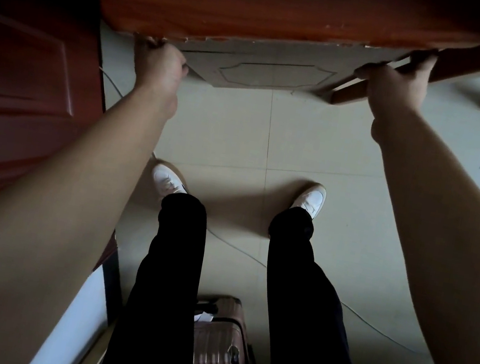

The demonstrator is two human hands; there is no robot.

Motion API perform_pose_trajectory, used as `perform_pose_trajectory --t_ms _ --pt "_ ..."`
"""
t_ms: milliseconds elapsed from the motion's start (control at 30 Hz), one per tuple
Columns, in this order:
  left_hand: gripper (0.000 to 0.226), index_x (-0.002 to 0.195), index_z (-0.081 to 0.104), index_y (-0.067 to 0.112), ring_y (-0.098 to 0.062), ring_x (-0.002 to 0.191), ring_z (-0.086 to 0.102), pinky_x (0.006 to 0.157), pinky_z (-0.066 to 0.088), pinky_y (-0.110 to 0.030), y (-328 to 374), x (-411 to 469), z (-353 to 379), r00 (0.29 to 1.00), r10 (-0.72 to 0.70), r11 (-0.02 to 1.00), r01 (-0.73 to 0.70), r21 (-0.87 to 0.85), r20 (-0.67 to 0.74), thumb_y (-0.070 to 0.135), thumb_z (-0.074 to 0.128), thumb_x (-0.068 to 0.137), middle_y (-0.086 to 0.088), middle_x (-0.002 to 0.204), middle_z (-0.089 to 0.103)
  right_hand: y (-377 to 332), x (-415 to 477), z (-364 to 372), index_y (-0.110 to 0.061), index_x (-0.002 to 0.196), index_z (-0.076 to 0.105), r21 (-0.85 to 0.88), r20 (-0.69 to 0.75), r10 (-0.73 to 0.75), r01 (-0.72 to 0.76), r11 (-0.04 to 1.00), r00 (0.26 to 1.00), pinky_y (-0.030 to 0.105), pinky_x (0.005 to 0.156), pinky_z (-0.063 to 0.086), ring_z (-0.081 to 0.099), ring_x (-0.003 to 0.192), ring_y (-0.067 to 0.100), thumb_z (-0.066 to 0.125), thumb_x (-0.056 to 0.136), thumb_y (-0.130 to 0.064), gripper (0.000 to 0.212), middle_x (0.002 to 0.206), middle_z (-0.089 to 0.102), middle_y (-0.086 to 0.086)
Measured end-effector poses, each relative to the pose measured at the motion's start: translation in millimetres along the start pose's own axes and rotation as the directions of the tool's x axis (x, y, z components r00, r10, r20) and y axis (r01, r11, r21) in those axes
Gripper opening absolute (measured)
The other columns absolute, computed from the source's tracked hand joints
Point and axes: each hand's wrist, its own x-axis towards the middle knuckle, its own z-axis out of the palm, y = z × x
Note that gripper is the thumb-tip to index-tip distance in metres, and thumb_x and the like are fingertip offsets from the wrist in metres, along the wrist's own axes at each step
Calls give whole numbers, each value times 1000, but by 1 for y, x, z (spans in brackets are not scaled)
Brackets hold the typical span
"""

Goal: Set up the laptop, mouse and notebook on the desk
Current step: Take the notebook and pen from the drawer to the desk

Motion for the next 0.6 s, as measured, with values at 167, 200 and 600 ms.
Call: perform_pose_trajectory --t_ms 167,200,600 --pt "62 140 45 12 -6 81 53 76 56 -21 1 -12 7 999 -33 999 32 -41 -11 -14 46 83 7 99 53 3 -6 -3 -23 140 40 41 34 7 -9 999 999 20 57 54 66 95 21 70 69 -3 80 121 62 3" --pt "64 142 42 12 -8 83 54 79 53 -23 0 -16 6 1000 -27 1000 27 -14 -5 -14 45 83 7 102 55 3 -8 -3 -23 142 39 38 33 4 -6 999 999 19 56 53 66 93 21 69 69 -2 82 124 62 4" --pt "63 141 43 16 -26 119 59 99 51 -43 -25 -46 -12 985 165 914 -131 383 -56 6 53 80 3 131 56 11 -25 -12 -31 153 21 -18 7 44 -44 999 999 44 86 61 66 88 1 64 71 -12 94 146 46 -13"
